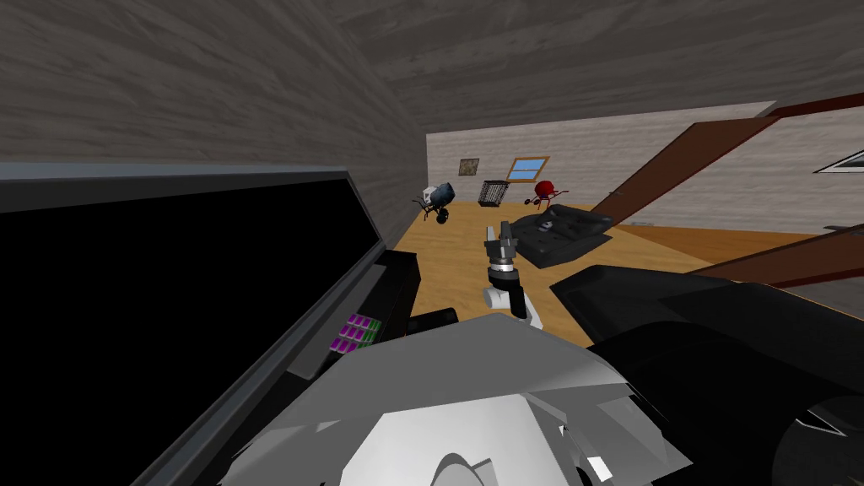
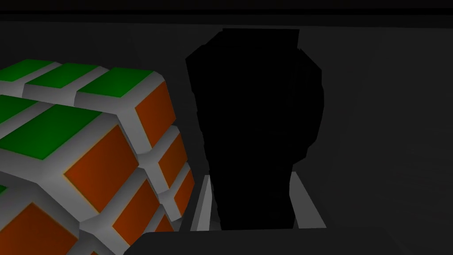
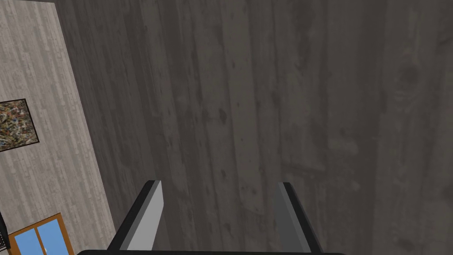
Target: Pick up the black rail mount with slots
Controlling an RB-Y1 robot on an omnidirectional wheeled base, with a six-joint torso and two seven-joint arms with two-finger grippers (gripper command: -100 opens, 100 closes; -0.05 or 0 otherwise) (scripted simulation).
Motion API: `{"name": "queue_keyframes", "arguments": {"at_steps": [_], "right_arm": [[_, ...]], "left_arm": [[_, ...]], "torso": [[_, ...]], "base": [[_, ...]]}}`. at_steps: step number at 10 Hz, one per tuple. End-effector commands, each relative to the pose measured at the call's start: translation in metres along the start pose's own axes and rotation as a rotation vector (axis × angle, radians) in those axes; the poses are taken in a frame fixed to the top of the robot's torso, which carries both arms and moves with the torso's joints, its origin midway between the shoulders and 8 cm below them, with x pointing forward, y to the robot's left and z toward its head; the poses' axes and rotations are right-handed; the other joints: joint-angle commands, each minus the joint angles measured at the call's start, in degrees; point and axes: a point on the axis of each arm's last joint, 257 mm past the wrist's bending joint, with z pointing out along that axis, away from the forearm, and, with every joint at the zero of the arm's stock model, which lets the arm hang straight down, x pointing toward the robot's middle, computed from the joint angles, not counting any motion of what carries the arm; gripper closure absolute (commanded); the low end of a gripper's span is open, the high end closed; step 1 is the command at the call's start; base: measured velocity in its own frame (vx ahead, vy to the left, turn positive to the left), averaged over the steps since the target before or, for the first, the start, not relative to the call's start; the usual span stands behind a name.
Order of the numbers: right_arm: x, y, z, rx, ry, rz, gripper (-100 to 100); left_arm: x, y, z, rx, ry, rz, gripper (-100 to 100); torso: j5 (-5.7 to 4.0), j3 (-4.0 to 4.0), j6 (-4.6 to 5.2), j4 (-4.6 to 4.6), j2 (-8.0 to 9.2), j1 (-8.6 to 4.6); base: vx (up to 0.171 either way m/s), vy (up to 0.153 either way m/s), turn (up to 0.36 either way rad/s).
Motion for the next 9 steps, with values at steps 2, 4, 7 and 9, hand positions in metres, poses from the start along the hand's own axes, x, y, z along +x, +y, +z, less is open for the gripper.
{"name": "queue_keyframes", "arguments": {"at_steps": [2,4,7,9], "right_arm": [[0.0,0.0,0.0,0.0,0.0,0.0,0],[0.0,0.0,0.0,0.0,0.0,0.0,0],[0.0,0.0,0.0,0.0,0.0,0.0,0],[0.0,0.0,0.0,0.0,0.0,0.0,0]], "left_arm": [[0.0,0.0,0.0,0.0,0.0,0.0,100],[-0.006,0.001,-0.007,0.001,0.001,0.002,100],[-0.013,0.0,-0.017,0.001,0.004,0.011,100],[-0.011,0.0,-0.015,0.001,0.004,0.007,0]], "torso": [[0.01,0.0,-0.01,0.0,0.0,0.01],[0.02,0.0,-0.03,-0.01,0.02,0.02],[-0.03,-0.02,-0.08,-0.03,-0.01,-0.07],[-0.03,-0.02,-0.02,-0.03,0.0,-0.06]], "base": [[0.0,0.0,0.0],[0.006,-0.006,0.024],[0.015,-0.017,0.055],[0.002,-0.003,0.008]]}}
